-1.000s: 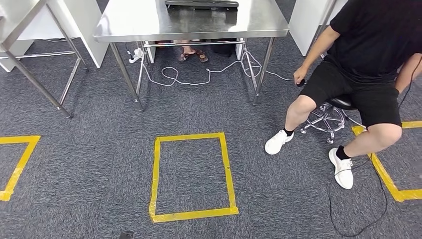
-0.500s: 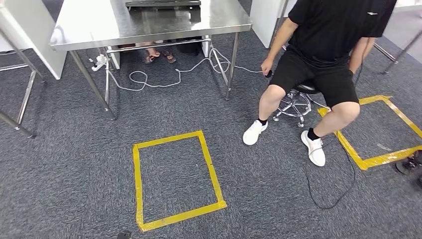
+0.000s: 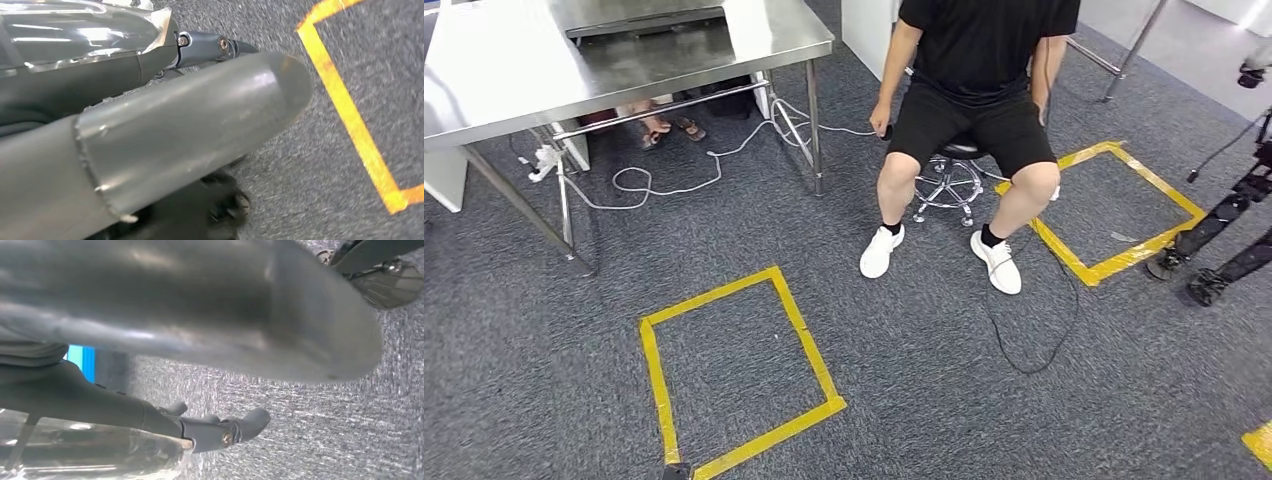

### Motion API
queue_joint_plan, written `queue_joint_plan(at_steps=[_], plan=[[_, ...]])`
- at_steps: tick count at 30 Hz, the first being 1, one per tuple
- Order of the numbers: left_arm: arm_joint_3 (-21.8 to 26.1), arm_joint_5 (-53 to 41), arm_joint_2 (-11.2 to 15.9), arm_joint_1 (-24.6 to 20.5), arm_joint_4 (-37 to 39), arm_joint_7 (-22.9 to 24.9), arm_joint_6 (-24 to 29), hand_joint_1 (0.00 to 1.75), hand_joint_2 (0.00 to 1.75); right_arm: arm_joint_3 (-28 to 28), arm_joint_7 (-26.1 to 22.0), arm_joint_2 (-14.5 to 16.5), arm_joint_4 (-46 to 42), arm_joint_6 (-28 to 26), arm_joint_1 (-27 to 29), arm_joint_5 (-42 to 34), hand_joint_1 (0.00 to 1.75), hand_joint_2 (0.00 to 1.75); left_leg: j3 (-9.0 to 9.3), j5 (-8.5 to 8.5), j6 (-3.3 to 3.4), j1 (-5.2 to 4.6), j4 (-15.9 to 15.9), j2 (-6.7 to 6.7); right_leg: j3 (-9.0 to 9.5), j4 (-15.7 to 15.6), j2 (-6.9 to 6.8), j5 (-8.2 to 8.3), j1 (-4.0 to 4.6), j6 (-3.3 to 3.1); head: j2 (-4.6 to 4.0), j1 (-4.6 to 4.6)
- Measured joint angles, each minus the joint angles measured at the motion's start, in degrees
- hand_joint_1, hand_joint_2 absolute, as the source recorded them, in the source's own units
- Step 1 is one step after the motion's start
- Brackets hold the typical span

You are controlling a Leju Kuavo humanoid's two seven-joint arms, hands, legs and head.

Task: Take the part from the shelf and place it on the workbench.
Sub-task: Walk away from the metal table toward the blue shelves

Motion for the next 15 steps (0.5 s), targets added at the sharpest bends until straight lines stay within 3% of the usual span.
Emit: queue_joint_plan(at_steps=[1, 2, 3, 4, 6, 8, 10, 12, 14, 15], plan=[[0.0, 0.0, 0.0, 0.1, 0.0, 0.1, 0.0, 0.00, 0.00, 0.0, 0.1, 0.1, 0.0, 0.0, 0.0, 0.1, 0.00, 0.00, -1.31, -0.85, 0.09, -0.02, 2.8, -0.32, -0.03, 0.0, 0.77, 0.01, 0.18, -0.04, -0.01, -0.01], [0.0, 0.0, 0.1, 0.1, 0.0, 0.2, 0.0, 0.00, 0.00, 0.0, 0.3, 0.2, 0.0, 0.0, 0.0, 0.1, 0.00, 0.00, -1.81, -0.53, 0.22, -0.02, 3.7, -0.46, 0.01, 0.1, 1.54, 0.01, 0.29, -0.04, -0.01, -0.03], [0.0, 0.1, 0.1, 0.1, 0.0, 0.2, 0.1, 0.00, 0.00, 0.0, 0.4, 0.2, 0.0, 0.1, 0.1, 0.2, 0.00, 0.00, -1.25, 0.97, 0.39, -0.01, 2.4, -0.61, 0.11, 0.1, 2.36, 0.01, 0.35, -0.04, -0.01, -0.02], [0.0, 0.1, 0.1, 0.1, 0.0, 0.2, 0.1, 0.00, 0.00, 0.0, 0.6, 0.2, 0.0, 0.1, 0.1, 0.3, 0.00, 0.00, 0.19, 3.22, 0.60, 0.03, -1.0, -1.15, 0.22, 0.2, 3.18, 0.00, 0.36, -0.02, -0.01, -0.03], [0.0, 0.1, 0.1, 0.2, 0.0, 0.2, 0.2, 0.00, 0.00, 0.0, 0.7, 0.2, 0.0, 0.1, -0.1, 0.4, 0.00, 0.00, 3.39, 6.65, 1.03, 0.27, -8.3, -4.05, 0.09, 0.4, 4.74, -0.03, 0.54, 0.09, 0.00, 0.02], [0.0, 0.1, 0.1, 0.2, 0.0, 0.3, 0.2, 0.00, 0.00, 0.0, 0.7, 0.2, 0.0, 0.1, -0.3, 0.4, 0.00, 0.00, 4.54, 7.26, 1.30, 0.24, -11.3, -5.90, -0.60, 0.6, 5.99, 0.12, 0.62, 0.57, -0.01, 0.07], [0.0, 0.2, 0.1, 0.2, 0.0, 0.3, 0.2, 0.00, 0.00, 0.0, 0.7, 0.1, 0.0, 0.1, -0.2, 0.5, 0.00, 0.00, 4.55, 7.44, 1.79, 0.01, -11.8, -4.70, -1.40, 0.7, 7.09, 0.41, 0.58, 1.33, -0.01, 0.05], [0.0, 0.2, 0.0, 0.1, 0.0, 0.2, 0.2, 0.00, 0.00, 0.0, 0.7, 0.1, 0.0, 0.1, 0.0, 0.5, 0.00, 0.00, 4.72, 7.87, 2.62, 0.03, -12.4, -3.13, -2.78, 2.5, 5.27, -0.37, 0.73, 1.68, -0.01, 0.21], [0.0, 0.2, -0.1, 0.0, 0.0, 0.2, 0.2, 0.00, 0.00, 0.0, 0.7, 0.1, 0.0, 0.1, -0.1, 0.6, 0.00, 0.00, 4.78, 8.05, 3.15, -0.06, -12.7, -1.36, -5.97, 8.4, 1.82, -3.04, 0.75, 1.43, -0.01, 0.51], [0.0, 0.2, -0.1, 0.0, 0.0, 0.2, 0.1, 0.00, 0.00, 0.0, 0.7, 0.1, 0.0, 0.1, -0.2, 0.7, 0.00, 0.00, 4.73, 8.03, 3.25, -0.15, -12.7, -0.40, -7.99, 12.4, 0.89, -4.54, 0.67, 1.34, -0.01, 0.64]])
